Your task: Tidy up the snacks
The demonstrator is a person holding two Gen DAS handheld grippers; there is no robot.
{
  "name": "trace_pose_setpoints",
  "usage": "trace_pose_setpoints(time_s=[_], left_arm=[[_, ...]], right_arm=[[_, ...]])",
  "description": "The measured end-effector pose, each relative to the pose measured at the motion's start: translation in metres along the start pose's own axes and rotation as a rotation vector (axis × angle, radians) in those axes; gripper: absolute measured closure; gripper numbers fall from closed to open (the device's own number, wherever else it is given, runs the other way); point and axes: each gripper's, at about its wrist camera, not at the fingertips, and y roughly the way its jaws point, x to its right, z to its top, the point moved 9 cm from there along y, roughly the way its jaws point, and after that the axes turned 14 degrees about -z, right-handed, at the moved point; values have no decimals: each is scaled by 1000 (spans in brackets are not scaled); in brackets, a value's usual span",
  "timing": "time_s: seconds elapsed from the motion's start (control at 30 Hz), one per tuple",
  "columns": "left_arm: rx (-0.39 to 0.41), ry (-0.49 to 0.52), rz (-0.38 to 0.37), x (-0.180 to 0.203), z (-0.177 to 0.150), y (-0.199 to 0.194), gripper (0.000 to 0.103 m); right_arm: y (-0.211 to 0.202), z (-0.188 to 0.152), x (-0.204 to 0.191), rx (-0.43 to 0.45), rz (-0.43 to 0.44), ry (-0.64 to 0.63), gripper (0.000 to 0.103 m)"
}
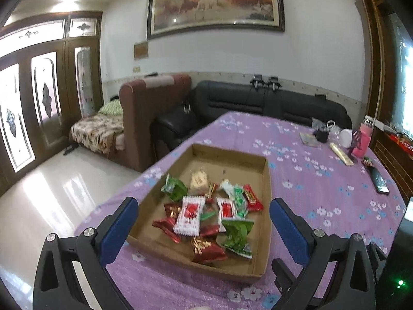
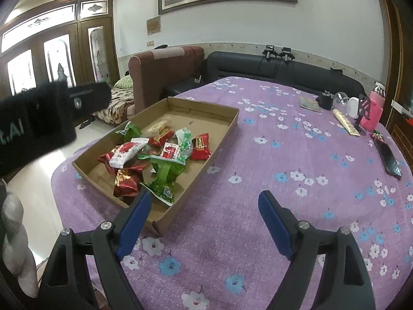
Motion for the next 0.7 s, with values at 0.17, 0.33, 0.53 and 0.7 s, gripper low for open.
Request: trace_pose_setpoints(time_s=[0.17,0.33,0.53,0.7], left_arm=[[-77,-22,-18,-3,-15,19,1],[-99,-31,-30,-4,-19,26,1],[-109,-46,-26,-8,-19,31,1],[-116,-52,-32,-9,-20,33,1]], right_arm=[[13,-5,0,-39,-9,-2,18],[22,-7,0,-59,-13,1,18],[28,-8,-5,-72,-11,-16,18],[29,-9,-7,-73,-10,-28,18]])
